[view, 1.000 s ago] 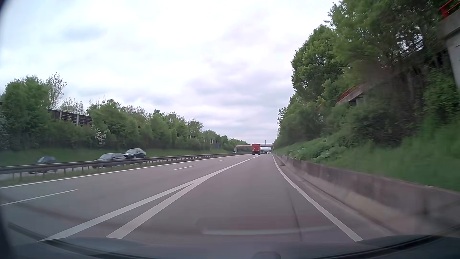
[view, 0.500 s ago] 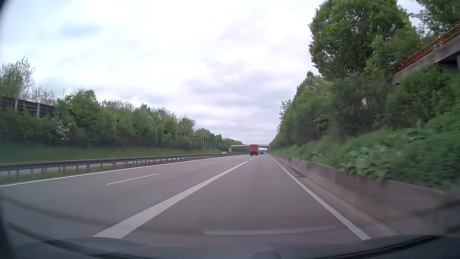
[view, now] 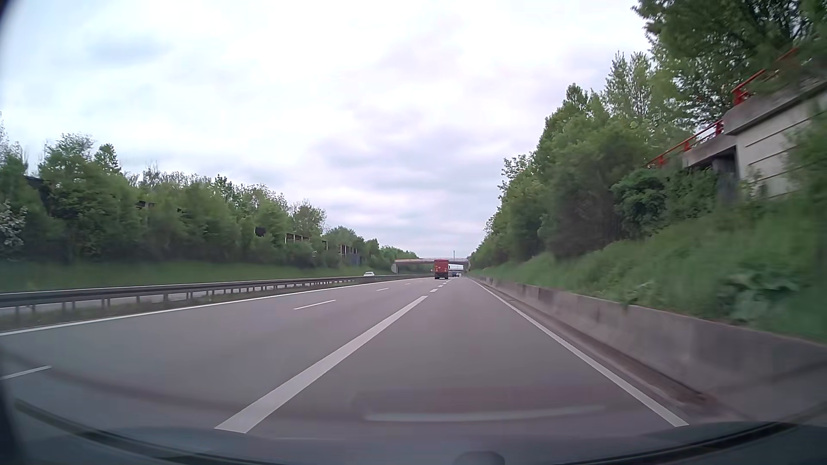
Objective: Follow the waypoints while adhering to traffic rules and regulations
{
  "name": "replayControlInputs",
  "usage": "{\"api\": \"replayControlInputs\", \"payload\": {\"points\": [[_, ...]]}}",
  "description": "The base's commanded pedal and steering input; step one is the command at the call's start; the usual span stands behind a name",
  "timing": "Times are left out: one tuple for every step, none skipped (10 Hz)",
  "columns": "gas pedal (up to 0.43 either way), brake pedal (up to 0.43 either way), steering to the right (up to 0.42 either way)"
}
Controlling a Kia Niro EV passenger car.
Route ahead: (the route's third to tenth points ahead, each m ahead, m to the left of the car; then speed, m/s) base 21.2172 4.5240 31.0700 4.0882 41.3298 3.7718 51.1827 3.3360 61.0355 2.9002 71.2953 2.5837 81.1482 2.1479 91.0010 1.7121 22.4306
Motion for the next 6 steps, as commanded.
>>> {"api": "replayControlInputs", "payload": {"points": [[0.370, 0.000, 0.015], [0.370, 0.000, 0.014], [0.370, 0.000, 0.011], [0.370, 0.000, 0.008], [0.370, 0.000, 0.006], [0.370, 0.000, 0.005]]}}
